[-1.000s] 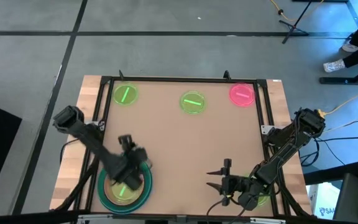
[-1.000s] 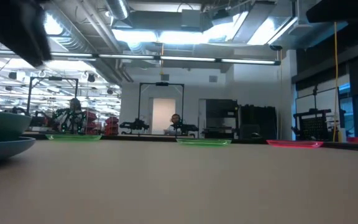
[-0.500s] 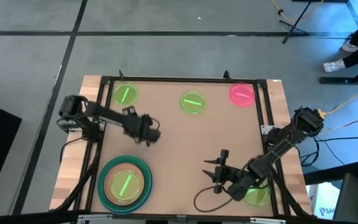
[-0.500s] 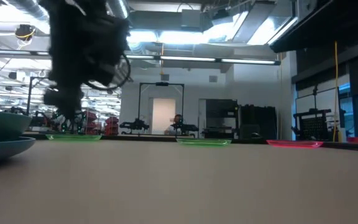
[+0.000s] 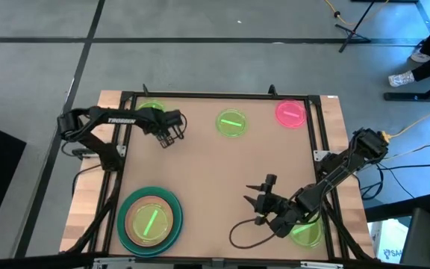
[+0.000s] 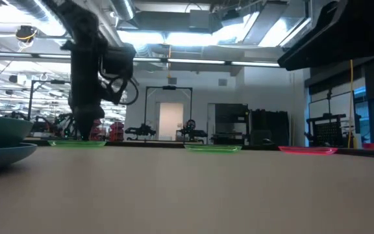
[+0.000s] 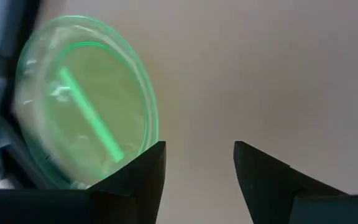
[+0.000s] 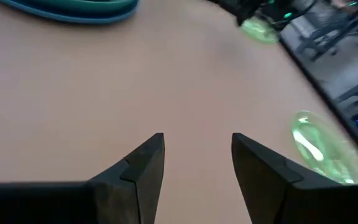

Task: Stack plastic plates
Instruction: Stack the light green plate on top of the light green plate

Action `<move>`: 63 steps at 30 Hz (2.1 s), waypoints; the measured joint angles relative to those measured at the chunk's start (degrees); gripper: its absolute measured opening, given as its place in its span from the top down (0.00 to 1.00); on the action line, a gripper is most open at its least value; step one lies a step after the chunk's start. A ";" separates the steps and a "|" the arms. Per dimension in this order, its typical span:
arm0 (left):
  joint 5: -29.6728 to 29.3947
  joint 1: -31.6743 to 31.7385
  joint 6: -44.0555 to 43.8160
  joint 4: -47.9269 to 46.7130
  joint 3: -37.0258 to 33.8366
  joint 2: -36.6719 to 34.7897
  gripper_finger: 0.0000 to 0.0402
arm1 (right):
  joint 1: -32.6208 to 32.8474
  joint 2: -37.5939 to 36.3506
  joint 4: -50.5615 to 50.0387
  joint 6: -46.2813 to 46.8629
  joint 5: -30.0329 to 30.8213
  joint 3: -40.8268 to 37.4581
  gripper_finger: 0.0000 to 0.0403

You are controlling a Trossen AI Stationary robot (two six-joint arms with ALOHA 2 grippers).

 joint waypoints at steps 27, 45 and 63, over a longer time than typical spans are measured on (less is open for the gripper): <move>7.09 16.19 12.91 9.87 -1.55 5.71 0.70 | -9.62 0.02 -4.36 -3.19 -0.19 0.00 0.55; 1.76 2.56 8.20 8.69 -1.92 3.70 0.99 | -9.55 0.04 -3.94 -3.01 -8.20 0.00 0.55; 3.82 -27.38 -8.56 -16.47 17.21 -3.99 1.00 | -9.55 0.04 -3.90 -3.02 -9.19 0.00 0.55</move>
